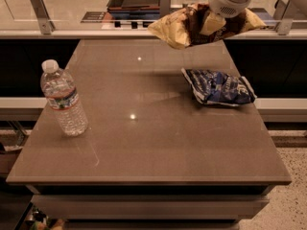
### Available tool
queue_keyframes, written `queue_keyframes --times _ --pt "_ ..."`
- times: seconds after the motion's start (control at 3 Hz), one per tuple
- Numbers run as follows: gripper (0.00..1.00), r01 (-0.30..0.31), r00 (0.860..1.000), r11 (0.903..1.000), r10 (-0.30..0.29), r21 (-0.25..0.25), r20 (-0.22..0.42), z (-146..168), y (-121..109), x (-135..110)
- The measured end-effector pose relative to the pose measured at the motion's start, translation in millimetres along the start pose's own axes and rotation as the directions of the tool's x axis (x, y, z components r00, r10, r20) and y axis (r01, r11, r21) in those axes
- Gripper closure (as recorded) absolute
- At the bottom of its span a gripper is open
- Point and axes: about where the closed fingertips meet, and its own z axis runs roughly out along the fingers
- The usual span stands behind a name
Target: Move brown chip bag near water bottle
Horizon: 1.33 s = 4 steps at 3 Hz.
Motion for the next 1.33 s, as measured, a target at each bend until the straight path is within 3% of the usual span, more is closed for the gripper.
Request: queue_keyframes --times 0.67,1.33 --pt "1.0 0.017 0.998 0.9988 -0.015 0.045 -0.057 -44 34 -35" --pt "1.0 -0.023 0.995 0.9981 0.028 0.057 -0.094 -65 77 -55"
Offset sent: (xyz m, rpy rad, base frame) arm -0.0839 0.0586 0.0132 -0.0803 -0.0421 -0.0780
